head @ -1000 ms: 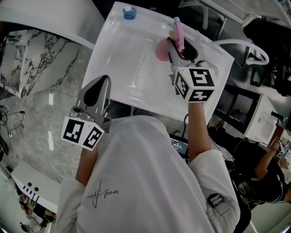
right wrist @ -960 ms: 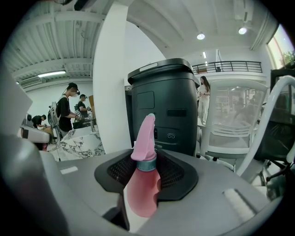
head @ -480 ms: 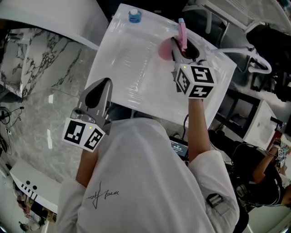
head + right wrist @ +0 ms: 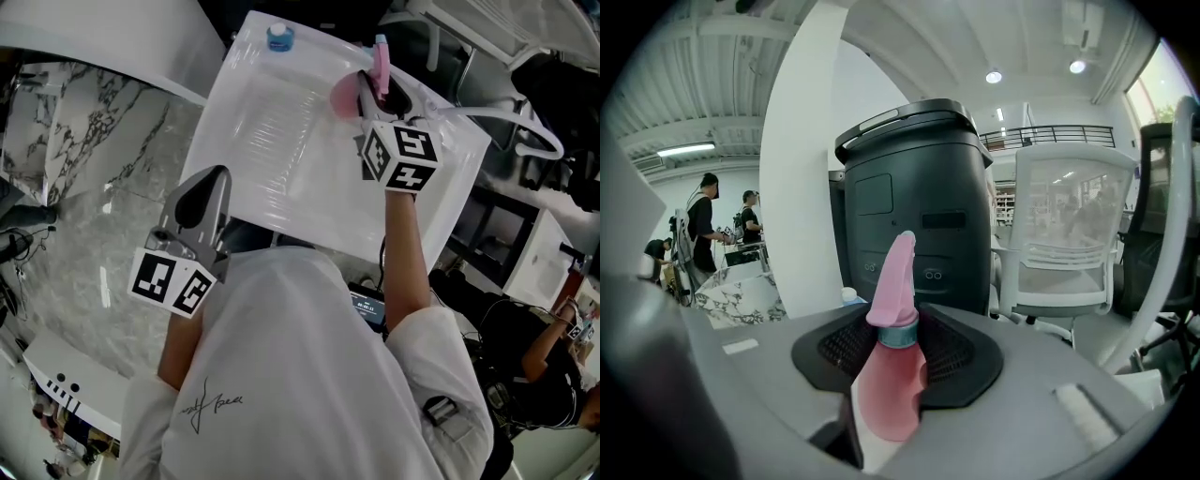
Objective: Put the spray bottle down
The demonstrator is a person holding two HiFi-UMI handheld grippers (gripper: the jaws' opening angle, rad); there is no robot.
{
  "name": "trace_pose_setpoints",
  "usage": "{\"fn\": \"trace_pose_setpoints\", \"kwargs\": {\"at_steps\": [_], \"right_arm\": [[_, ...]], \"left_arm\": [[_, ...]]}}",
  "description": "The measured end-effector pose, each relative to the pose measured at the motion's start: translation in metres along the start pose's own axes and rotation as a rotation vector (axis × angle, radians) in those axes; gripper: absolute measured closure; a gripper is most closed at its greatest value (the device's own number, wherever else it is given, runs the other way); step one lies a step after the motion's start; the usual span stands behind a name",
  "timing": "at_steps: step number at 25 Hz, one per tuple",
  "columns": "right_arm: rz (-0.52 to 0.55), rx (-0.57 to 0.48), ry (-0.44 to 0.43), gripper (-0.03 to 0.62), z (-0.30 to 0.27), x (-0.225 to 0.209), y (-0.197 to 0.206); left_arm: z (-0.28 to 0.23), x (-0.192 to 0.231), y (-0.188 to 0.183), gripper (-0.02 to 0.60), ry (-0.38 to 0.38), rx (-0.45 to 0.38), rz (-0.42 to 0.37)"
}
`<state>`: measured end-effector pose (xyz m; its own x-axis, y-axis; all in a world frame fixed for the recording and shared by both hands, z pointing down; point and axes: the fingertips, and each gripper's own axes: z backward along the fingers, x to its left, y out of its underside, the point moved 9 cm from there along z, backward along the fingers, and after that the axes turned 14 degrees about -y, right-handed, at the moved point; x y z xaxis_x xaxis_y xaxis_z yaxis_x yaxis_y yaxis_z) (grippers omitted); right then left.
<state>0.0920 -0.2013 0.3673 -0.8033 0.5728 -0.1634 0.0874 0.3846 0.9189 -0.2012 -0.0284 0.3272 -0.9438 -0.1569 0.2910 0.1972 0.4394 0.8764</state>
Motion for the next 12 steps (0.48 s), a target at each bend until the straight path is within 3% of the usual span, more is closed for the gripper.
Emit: {"fn": "trace_pose_setpoints", "kwargs": {"at_steps": [12], "right_arm": [[0.010, -0.019, 0.040, 0.462, -0.025, -0.010, 0.010]], "left_arm": [[-0.003, 0.015, -0.002, 0.528, -0.023, 0.009, 0.006]]}}
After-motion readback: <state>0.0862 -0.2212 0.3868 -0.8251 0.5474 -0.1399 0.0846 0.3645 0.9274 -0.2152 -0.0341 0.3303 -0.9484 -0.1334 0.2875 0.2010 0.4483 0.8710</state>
